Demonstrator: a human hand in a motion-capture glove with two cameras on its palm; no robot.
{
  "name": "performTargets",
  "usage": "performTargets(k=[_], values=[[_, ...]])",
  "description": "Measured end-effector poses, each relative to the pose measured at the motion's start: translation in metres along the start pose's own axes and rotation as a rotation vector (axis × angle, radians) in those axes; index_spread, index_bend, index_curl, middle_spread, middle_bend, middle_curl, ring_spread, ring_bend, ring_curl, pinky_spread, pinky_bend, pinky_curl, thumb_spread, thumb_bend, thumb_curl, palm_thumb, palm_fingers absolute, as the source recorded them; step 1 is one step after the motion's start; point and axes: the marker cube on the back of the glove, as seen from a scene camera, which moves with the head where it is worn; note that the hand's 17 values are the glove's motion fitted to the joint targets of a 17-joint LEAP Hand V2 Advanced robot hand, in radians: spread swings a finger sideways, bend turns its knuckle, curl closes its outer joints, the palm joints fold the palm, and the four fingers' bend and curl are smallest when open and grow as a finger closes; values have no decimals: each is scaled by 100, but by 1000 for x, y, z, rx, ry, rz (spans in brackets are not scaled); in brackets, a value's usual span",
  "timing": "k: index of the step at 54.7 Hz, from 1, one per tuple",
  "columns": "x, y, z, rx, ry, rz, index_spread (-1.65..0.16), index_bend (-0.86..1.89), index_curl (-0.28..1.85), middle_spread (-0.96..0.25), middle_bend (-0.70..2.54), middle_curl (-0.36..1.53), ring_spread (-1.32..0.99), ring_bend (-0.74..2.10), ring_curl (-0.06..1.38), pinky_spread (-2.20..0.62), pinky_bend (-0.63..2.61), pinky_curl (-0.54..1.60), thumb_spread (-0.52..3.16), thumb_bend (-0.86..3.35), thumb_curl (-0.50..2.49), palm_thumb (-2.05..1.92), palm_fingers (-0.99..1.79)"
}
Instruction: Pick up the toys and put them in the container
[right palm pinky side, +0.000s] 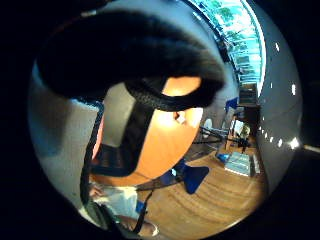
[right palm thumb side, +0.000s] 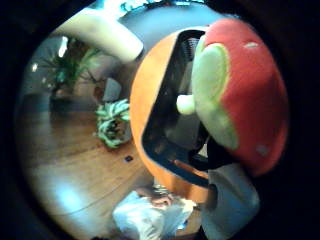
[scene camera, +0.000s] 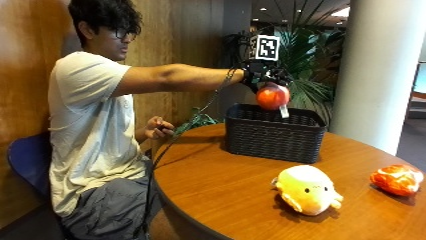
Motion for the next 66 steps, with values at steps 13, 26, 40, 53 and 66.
performTargets(k=[13,26,40,53,66], values=[[1,2,-3,14,17,10,-31,11,70,-9,4,69,-7,28,58,5,131,39,116,3,92,36,-38],[4,5,-3,48,-44,7,-28,11,54,-1,8,49,2,18,51,9,116,33,125,-2,71,33,-27],[24,32,-7,93,-71,-9,-30,17,48,-2,12,37,3,17,46,9,100,29,132,-3,55,20,-16],[72,76,11,96,-96,5,-30,18,46,-3,12,31,2,15,40,8,95,29,135,-2,46,14,-17],[146,136,57,88,-133,85,-30,20,46,-2,9,24,1,13,33,6,92,29,137,-1,41,13,-20]])
